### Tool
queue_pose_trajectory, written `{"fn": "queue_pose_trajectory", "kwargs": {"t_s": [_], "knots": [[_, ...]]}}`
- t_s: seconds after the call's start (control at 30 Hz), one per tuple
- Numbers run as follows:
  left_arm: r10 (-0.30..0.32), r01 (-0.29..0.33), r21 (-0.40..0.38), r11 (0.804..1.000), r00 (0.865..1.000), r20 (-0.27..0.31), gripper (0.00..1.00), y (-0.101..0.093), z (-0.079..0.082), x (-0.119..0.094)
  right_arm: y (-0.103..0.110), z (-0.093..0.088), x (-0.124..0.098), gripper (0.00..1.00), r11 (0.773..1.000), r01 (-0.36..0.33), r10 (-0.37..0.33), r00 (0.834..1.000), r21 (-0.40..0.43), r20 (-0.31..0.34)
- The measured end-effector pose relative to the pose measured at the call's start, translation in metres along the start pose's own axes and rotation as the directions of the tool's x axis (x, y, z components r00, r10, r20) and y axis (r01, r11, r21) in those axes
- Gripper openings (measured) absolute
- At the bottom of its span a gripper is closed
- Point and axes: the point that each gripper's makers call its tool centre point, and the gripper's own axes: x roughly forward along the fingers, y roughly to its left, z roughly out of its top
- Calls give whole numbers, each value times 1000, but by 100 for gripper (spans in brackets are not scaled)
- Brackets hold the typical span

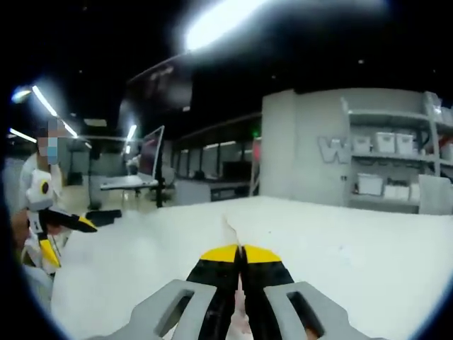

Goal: Open the resealable bag by pulling the two sides of the seal apart until the entire bag opening is separated and visibly accessible.

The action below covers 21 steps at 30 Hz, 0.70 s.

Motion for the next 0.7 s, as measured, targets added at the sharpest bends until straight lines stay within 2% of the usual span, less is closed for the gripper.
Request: {"fn": "queue_pose_trajectory", "kwargs": {"t_s": [0.07, 0.23, 0.33, 0.7], "knots": [[2, -2, 1, 1000, 1000, 0, 92, 0, -1, 0, -4, -1, -1, 0, 1000, 3, -3, 1000, 9, 5], [4, -4, 0, 1000, 1000, -1, 92, 0, -3, 0, 4, -1, -12, 0, 1000, -2, 2, 1000, 12, 11], [-2, 2, -1, 1000, 1000, -4, 92, -2, -4, 1, 1, 1, -15, 0, 1000, 0, 0, 1000, 14, 20], [-6, 6, 2, 1000, 1000, -2, 92, -4, -6, -1, 24, 4, -34, 0, 1000, -20, 19, 999, 18, 36]]}}
